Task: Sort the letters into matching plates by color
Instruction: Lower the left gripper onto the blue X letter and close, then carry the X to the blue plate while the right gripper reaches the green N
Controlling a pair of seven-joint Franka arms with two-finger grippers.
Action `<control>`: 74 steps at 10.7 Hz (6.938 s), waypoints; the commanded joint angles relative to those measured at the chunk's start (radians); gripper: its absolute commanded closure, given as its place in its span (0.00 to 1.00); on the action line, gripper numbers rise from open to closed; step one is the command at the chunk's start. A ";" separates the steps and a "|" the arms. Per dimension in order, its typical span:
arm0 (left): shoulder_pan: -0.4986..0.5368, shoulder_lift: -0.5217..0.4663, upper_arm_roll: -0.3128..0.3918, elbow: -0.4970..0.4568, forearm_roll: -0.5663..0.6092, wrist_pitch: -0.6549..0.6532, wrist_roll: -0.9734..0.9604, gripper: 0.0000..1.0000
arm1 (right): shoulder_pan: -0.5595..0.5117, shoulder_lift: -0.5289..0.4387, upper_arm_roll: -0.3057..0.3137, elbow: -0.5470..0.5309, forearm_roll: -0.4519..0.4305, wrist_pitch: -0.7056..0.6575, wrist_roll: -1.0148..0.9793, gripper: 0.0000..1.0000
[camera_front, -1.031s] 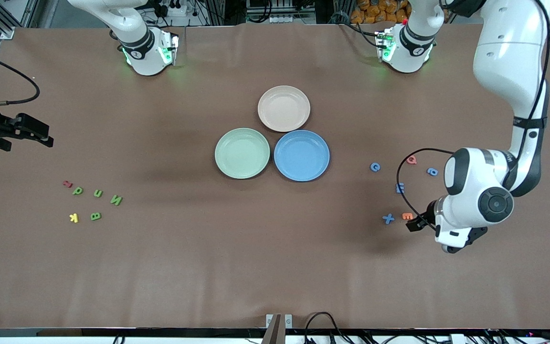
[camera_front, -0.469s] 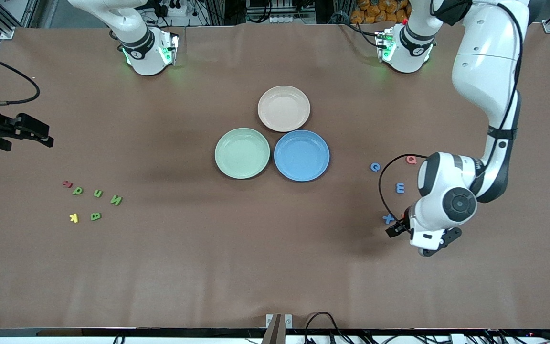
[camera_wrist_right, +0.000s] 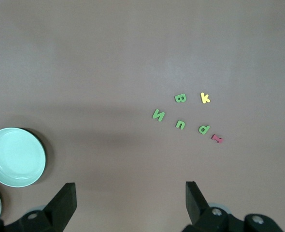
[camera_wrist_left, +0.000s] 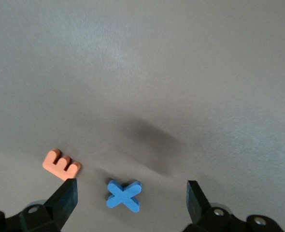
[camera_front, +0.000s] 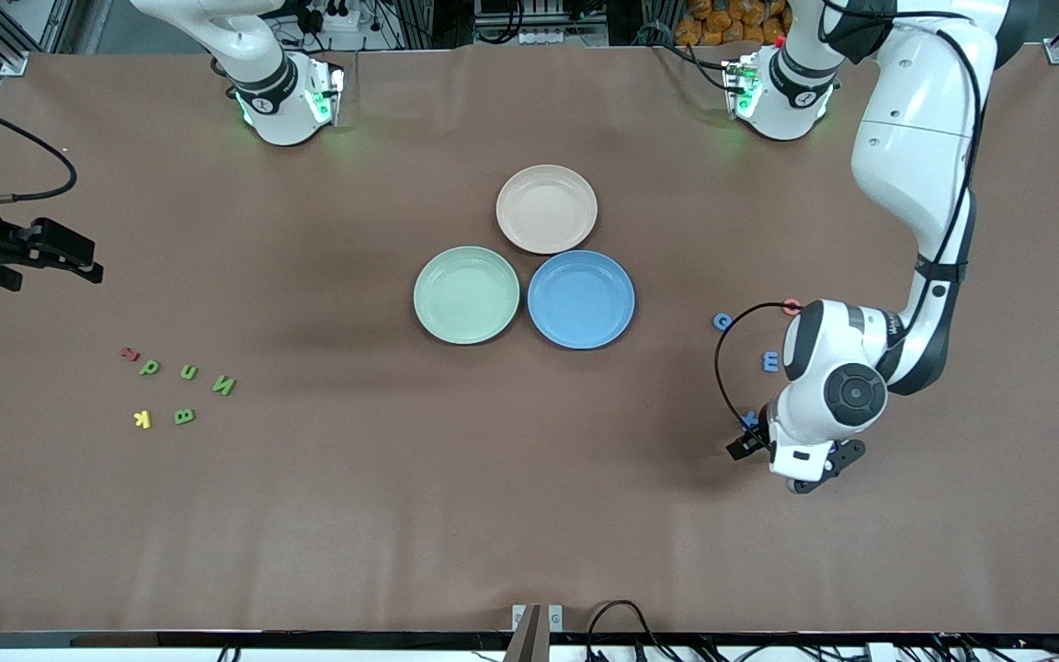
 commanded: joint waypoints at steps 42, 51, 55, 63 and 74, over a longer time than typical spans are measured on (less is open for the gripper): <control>0.043 -0.057 -0.069 -0.199 -0.007 0.206 -0.083 1.00 | -0.005 0.000 0.001 0.005 0.002 0.004 -0.001 0.00; 0.013 -0.107 -0.069 -0.184 -0.004 0.201 -0.122 1.00 | -0.017 0.008 0.001 0.001 -0.019 0.009 0.001 0.00; -0.111 -0.153 -0.069 -0.189 -0.004 0.139 -0.220 1.00 | -0.022 0.121 -0.016 0.005 -0.002 0.109 0.003 0.00; -0.351 -0.190 -0.069 -0.187 0.001 -0.030 -0.454 1.00 | -0.018 0.353 -0.016 -0.157 0.117 0.502 0.136 0.00; -0.455 -0.132 -0.091 -0.196 -0.040 -0.058 -0.484 0.14 | -0.058 0.454 -0.012 -0.453 0.123 0.909 0.191 0.00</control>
